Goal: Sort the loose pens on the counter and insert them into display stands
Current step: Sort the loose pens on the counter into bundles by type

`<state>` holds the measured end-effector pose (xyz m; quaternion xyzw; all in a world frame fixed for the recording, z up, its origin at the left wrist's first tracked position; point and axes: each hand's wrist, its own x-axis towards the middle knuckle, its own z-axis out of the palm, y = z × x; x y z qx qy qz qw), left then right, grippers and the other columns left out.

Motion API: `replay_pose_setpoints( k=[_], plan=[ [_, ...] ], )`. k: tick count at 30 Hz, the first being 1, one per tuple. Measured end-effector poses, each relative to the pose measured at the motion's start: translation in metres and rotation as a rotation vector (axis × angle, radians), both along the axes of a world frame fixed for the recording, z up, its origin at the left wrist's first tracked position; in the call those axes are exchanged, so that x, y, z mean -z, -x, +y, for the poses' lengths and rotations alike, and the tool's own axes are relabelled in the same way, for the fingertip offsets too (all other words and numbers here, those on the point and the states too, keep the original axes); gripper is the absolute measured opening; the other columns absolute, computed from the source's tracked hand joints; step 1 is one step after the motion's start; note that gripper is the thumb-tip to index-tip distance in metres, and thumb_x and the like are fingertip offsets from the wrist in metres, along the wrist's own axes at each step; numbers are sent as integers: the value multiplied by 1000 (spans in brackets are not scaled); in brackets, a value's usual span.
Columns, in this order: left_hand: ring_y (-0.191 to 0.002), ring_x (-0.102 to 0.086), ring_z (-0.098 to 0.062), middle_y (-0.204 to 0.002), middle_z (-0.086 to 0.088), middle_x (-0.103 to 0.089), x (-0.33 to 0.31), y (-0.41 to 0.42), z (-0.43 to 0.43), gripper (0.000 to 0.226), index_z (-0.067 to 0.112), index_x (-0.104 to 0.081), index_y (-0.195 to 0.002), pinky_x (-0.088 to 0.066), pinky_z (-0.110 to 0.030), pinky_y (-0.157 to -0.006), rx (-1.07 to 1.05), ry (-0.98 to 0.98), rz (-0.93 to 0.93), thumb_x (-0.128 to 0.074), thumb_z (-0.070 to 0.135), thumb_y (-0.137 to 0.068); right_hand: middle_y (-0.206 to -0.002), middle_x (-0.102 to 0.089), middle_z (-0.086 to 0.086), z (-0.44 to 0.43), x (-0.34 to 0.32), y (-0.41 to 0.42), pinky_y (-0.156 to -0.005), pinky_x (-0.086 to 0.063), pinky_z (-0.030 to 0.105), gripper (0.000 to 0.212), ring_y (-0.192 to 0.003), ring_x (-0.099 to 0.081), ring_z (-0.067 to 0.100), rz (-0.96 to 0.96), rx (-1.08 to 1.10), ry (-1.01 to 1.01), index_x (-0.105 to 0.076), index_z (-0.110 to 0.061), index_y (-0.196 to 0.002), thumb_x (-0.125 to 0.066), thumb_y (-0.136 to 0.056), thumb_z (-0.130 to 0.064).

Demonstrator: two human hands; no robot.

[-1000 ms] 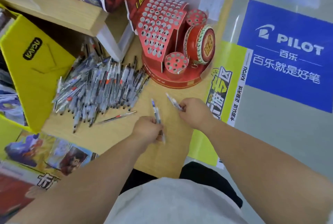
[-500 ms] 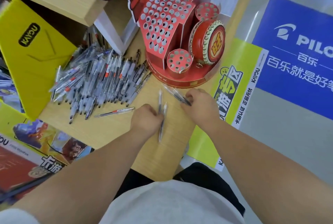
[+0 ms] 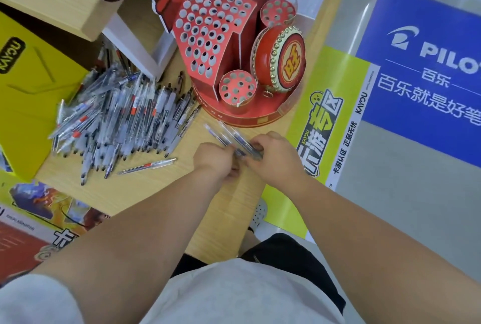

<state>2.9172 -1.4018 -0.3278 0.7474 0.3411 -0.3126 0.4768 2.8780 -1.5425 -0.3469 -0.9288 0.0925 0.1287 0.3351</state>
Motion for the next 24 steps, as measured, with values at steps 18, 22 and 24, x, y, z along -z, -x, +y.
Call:
replay_pose_setpoints(
  k=[18, 22, 24],
  plan=[
    [-56, -62, -28, -74, -18, -68, -4, 14, -13, 22, -4, -69, -95, -57, -33, -51, 161, 104, -17, -62, 16, -98, -101, -59, 5, -7, 1, -5, -78, -54, 44, 30, -96, -59, 29, 0, 20, 70, -71, -25, -112, -75, -84, -29],
    [-71, -73, -33, -75, -13, -75, -12, 13, 9, 15, 6, -73, -81, -63, -49, -67, 334, -14, -82, -65, 17, -87, -104, -62, 8, -2, -4, 4, -80, -53, 45, 32, -99, -57, 31, -51, 72, 110, -70, -18, -116, -69, -88, -35],
    [-73, -74, -30, -74, -8, -75, -22, 13, 31, 12, 13, -73, -80, -63, -48, -67, 371, -65, -132, -68, 21, -86, -103, -63, 8, 10, -9, 7, -82, -52, 45, 32, -98, -56, 32, -107, 102, 96, -71, -16, -114, -67, -88, -34]
  ],
)
